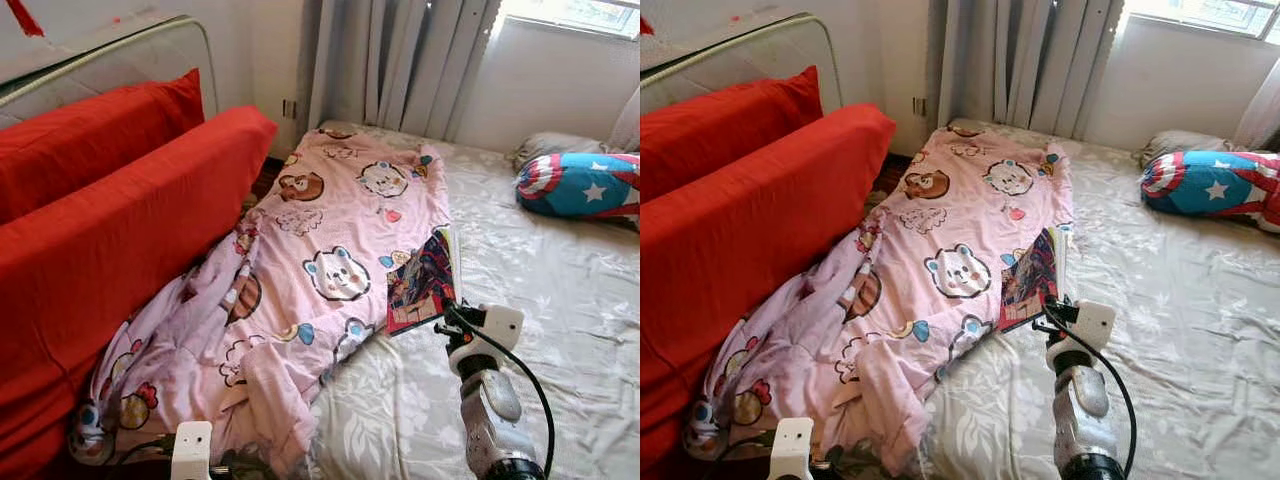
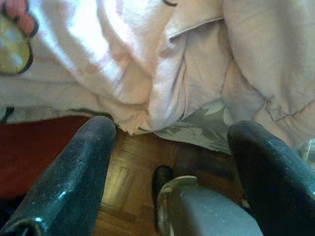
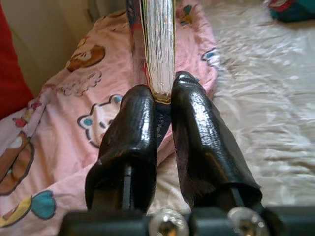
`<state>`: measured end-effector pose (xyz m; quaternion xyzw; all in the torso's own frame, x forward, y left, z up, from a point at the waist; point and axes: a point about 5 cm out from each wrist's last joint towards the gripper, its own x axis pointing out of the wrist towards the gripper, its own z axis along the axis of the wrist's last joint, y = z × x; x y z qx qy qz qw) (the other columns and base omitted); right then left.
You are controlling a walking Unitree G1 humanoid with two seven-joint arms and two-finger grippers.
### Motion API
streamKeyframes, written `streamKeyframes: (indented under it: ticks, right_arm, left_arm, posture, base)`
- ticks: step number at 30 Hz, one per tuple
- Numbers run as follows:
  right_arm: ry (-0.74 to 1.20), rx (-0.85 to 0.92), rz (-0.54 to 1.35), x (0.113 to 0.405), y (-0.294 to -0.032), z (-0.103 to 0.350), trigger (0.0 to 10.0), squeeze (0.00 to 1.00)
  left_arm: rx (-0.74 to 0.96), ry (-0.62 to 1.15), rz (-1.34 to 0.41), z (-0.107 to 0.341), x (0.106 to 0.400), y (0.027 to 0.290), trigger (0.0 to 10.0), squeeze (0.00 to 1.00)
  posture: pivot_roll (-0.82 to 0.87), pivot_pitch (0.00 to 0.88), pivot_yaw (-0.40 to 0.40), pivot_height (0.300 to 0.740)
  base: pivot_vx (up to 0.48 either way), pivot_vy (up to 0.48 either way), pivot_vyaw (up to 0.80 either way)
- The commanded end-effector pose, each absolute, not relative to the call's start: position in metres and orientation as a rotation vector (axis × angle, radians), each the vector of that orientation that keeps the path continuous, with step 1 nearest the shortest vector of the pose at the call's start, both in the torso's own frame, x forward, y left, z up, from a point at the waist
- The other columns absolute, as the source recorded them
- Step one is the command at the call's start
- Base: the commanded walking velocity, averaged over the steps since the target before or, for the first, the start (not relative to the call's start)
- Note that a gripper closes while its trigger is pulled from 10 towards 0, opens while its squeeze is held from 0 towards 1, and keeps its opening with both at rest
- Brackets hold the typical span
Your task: Clean up the room
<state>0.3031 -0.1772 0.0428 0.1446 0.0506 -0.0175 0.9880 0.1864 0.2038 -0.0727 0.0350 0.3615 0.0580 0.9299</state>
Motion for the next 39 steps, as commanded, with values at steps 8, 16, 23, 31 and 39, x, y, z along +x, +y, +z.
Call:
streamKeyframes:
  ticks: [8,16,23,31,39]
  right_arm:
    - [0.086,0.28,-0.068,0.3,-0.187,0.044,10.0,0.0]
    - [0.075,0.289,-0.062,0.301,-0.182,0.045,10.0,0.0]
    - [0.08,0.292,-0.06,0.3,-0.181,0.044,10.0,0.0]
    - [0.098,0.304,-0.058,0.3,-0.177,0.041,10.0,0.0]
    - [0.096,0.305,-0.054,0.299,-0.176,0.04,10.0,0.0]
  left_arm:
    - [0.08,0.762,0.067,-0.076,0.184,0.195,10.0,0.0]
    - [0.08,0.753,0.065,-0.074,0.188,0.195,10.0,0.0]
    - [0.082,0.755,0.064,-0.074,0.187,0.196,10.0,0.0]
    - [0.082,0.762,0.063,-0.075,0.184,0.197,10.0,0.0]
    - [0.079,0.764,0.062,-0.076,0.183,0.198,10.0,0.0]
  posture:
    - [-0.01,0.0,-0.115,0.718]
    - [0.0,0.0,-0.11,0.718]
    - [0.0,0.0,-0.106,0.718]
    - [0.0,0.0,-0.104,0.718]
    - [0.0,0.0,-0.104,0.718]
  base:
    - [0.0,-0.161,-0.67]
    - [0.0,-0.2,-0.08]
    - [0.0,-0.274,0.0]
    - [0.0,-0.336,-0.07]
    - [0.0,-0.344,-0.53]
